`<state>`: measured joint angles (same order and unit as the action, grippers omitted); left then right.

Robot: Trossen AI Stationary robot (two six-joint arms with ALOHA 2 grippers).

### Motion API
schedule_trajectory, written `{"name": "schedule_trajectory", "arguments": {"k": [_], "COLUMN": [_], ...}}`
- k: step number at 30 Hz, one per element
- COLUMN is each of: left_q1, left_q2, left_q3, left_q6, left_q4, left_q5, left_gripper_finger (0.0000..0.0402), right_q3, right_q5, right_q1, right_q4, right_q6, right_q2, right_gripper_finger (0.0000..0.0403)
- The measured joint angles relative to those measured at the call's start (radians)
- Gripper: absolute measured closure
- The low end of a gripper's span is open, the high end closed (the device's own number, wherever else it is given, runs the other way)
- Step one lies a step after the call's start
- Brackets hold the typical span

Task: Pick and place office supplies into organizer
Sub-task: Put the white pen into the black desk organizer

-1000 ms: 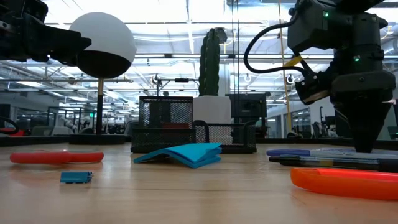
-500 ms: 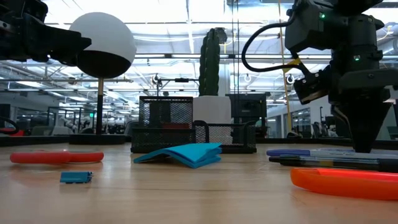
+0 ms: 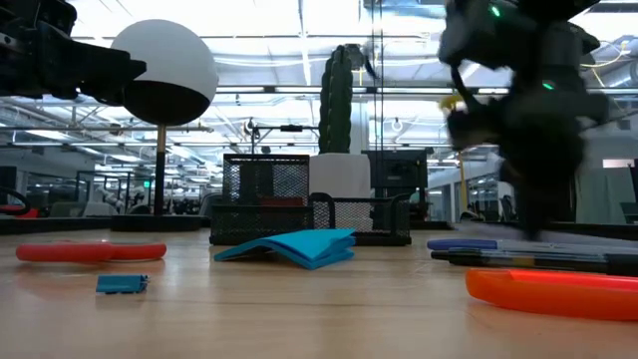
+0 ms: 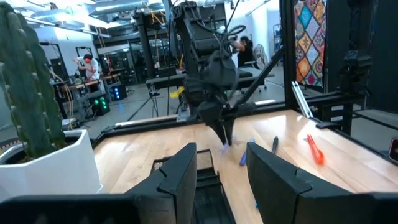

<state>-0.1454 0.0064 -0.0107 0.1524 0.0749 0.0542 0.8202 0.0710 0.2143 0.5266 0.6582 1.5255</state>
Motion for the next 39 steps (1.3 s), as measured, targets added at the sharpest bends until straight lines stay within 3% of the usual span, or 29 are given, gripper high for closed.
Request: {"name": "schedule_trajectory", "arguments": {"k": [11, 22, 39], "left_q1": [0.000, 0.000, 0.000], "left_q2": [0.000, 0.000, 0.000], "left_q3": [0.000, 0.000, 0.000], "left_q6": [0.000, 0.000, 0.000], "left_q4": [0.004, 0.005, 0.004], "left_q5": [0.000, 0.000, 0.000], "left_gripper_finger": [0.0256, 0.0256, 0.0256], "right_q3": [0.001, 0.002, -0.065], "right_q5": [0.030, -0.127, -0.127], "right_q1": [-0.006, -0.045, -0.155], "right_q4": [-0.342, -0.583, -1.223], "right_q6": [-0.091, -0.323, -0.634], "right_q2": [-0.010, -0.013, 0.008], "right_gripper_finger": [0.0384, 0.0384, 0.0384]}}
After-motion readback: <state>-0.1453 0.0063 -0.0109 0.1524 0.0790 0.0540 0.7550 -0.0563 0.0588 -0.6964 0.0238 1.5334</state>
